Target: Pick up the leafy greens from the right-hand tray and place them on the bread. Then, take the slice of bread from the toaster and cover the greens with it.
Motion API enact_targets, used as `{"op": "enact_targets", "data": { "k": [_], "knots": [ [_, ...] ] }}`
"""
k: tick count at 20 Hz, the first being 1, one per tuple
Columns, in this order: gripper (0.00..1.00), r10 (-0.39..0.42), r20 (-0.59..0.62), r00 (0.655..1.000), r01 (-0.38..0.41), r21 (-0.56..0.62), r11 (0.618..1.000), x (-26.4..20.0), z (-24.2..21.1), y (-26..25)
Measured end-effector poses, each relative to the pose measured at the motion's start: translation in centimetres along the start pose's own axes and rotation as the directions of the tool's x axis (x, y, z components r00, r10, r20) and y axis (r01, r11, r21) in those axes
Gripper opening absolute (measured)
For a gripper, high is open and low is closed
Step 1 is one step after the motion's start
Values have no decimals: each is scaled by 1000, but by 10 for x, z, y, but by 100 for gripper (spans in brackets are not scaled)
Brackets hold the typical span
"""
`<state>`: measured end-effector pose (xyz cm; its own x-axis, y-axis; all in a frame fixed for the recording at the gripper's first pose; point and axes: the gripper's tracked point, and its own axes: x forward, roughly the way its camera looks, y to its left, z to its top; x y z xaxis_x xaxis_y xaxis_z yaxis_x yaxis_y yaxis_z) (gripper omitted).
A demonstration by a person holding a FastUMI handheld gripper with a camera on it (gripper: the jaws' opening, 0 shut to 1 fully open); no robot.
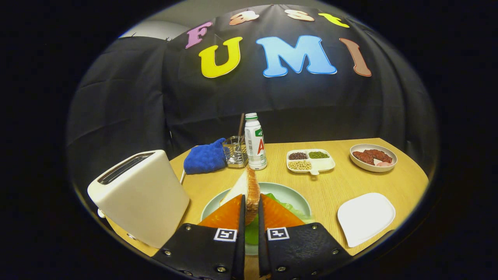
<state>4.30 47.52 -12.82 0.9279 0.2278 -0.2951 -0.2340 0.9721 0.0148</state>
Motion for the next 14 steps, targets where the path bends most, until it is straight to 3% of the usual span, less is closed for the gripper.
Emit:
{"op": "enact_targets", "data": {
  "k": [3,7,9,14],
  "knots": [
    [20,-13,5,1000,13,-26,1000,0,-1,-4],
    [20,-35,1,999,35,-25,999,-1,0,-12],
    [52,-77,7,997,77,-44,996,-1,0,-25],
    [53,-83,25,996,84,-20,996,-5,6,-30]
  ]
}}
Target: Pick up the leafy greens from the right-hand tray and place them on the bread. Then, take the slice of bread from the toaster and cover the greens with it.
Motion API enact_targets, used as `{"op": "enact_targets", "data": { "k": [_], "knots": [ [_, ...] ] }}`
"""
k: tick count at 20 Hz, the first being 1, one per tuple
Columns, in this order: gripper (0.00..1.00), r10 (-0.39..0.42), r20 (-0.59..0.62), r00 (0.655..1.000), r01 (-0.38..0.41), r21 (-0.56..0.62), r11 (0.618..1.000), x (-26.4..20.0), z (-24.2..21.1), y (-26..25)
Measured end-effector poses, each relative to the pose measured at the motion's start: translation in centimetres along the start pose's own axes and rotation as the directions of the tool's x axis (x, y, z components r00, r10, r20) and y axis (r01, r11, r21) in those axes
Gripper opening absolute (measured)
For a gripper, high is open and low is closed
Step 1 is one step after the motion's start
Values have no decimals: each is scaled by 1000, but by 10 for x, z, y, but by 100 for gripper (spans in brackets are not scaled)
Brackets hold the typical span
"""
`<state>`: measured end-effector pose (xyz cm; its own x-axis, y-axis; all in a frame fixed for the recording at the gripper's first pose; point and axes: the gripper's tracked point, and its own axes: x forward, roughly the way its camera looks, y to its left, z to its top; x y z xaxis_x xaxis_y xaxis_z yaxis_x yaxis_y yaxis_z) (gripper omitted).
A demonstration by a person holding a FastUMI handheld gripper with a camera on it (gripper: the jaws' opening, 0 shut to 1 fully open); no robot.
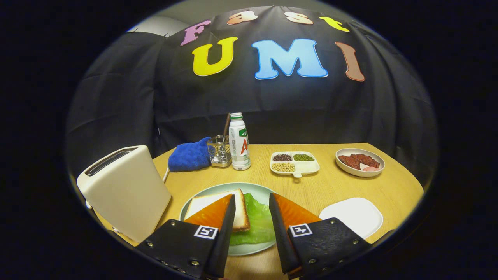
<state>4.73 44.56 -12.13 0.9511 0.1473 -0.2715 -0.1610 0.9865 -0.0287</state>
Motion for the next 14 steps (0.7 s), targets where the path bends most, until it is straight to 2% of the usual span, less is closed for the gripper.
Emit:
{"op": "enact_targets", "data": {
  "k": [10,14],
  "knots": [
    [53,-22,120,992,24,-10,1000,-21,41,-21],
    [53,-57,164,985,60,-15,998,-34,57,-43]
  ]
}}
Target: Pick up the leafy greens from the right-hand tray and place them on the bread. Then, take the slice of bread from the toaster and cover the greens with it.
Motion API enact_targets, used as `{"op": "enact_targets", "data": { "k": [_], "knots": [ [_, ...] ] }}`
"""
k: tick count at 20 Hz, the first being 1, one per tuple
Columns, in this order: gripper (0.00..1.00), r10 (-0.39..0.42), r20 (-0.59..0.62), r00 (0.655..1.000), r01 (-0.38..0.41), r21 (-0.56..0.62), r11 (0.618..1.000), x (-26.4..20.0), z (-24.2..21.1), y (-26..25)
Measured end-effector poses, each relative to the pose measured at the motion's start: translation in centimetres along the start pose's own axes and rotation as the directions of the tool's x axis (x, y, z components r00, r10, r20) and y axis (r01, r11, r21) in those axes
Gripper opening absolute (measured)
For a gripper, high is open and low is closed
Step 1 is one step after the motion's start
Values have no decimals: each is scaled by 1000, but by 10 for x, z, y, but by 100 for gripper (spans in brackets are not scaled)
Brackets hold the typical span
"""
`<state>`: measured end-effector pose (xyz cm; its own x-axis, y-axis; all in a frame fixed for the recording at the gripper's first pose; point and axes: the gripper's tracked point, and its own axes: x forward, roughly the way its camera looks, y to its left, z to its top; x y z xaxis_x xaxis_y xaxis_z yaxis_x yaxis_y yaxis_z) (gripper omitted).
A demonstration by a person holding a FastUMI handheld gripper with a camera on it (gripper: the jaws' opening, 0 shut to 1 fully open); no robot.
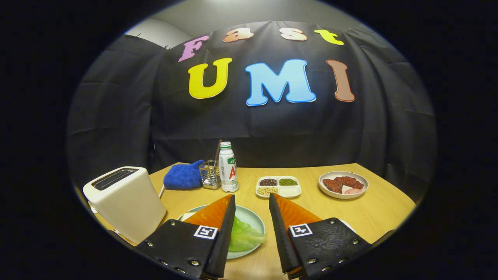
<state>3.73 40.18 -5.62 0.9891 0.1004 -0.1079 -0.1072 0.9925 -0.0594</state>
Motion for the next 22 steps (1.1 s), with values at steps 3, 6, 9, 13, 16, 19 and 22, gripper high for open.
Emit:
{"op": "enact_targets", "data": {
  "k": [3,6,9,13,16,19,22],
  "knots": [
    [53,-6,25,1000,6,11,1000,-7,12,-17],
    [53,-28,49,998,28,0,1000,-16,23,-42],
    [53,-48,64,997,49,1,999,-26,26,-68],
    [53,-56,81,995,57,-4,998,-36,29,-95],
    [53,-111,108,988,113,-12,994,-47,33,-124],
    [53,-88,98,991,89,3,996,-53,31,-140],
    [53,-99,105,990,101,-12,995,-60,29,-170]
  ]
}}
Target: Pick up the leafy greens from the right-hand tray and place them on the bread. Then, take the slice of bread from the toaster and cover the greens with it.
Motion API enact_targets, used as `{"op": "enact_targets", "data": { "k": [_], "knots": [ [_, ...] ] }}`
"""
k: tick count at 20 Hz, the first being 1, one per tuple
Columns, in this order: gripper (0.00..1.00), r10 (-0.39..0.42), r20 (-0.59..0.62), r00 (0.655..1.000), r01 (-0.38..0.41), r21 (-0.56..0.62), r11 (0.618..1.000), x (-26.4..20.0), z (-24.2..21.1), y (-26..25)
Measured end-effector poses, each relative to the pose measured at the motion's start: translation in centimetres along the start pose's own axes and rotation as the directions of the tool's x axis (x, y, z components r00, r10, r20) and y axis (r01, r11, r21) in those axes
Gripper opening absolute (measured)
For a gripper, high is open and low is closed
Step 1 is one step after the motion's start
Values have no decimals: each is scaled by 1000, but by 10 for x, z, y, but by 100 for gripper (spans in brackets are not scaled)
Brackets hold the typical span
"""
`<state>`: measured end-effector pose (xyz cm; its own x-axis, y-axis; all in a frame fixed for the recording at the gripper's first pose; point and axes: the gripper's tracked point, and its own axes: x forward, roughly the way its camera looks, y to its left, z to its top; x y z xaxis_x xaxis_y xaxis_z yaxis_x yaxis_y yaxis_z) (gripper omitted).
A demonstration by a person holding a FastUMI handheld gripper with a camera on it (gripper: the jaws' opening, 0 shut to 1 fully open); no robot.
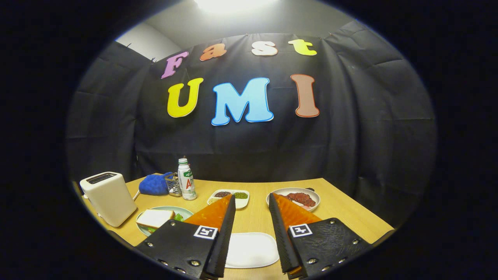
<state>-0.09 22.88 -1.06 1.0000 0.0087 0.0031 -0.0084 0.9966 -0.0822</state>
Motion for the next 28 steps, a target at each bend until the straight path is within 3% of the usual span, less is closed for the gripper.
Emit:
{"op": "enact_targets", "data": {
  "k": [9,15,26,28],
  "knots": [
    [53,-61,9,998,61,3,998,-4,-8,-88],
    [53,-31,-41,999,28,-78,997,10,-36,-138],
    [53,21,3,1000,-21,-51,998,16,-46,-226],
    [53,-20,35,999,24,-110,994,21,-45,-256]
  ]
}}
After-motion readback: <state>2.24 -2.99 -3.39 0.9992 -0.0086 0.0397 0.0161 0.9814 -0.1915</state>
